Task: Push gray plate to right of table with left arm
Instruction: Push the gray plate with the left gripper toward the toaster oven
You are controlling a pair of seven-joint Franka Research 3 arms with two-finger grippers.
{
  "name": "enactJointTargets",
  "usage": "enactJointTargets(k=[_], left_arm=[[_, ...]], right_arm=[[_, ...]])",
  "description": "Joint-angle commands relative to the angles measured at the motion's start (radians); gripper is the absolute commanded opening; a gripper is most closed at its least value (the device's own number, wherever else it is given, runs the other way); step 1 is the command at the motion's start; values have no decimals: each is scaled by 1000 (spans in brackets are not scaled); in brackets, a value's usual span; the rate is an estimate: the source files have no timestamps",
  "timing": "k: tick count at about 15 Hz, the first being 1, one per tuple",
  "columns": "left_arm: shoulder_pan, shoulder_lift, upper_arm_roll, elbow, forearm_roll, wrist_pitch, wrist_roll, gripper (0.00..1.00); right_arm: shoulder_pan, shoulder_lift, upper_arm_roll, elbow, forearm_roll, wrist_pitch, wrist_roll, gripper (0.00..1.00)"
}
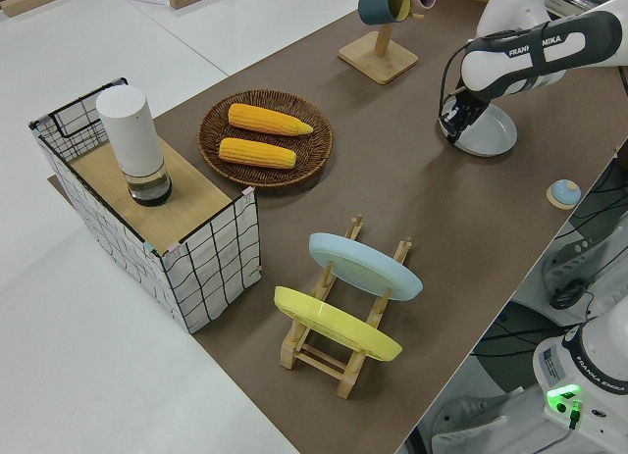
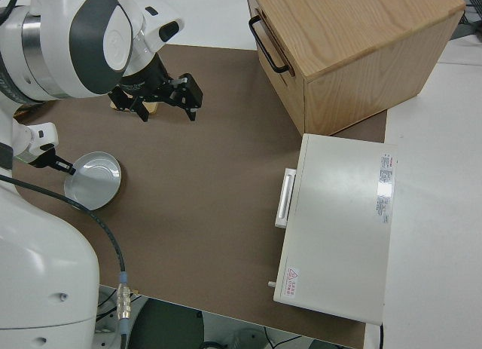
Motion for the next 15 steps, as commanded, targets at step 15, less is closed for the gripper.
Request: enactJointTargets(k=[15], left_arm=[[-342,270,10,324,66,-6,-516,0]], right_arm=[[-20,-6,15,4,10,-12,0,983]])
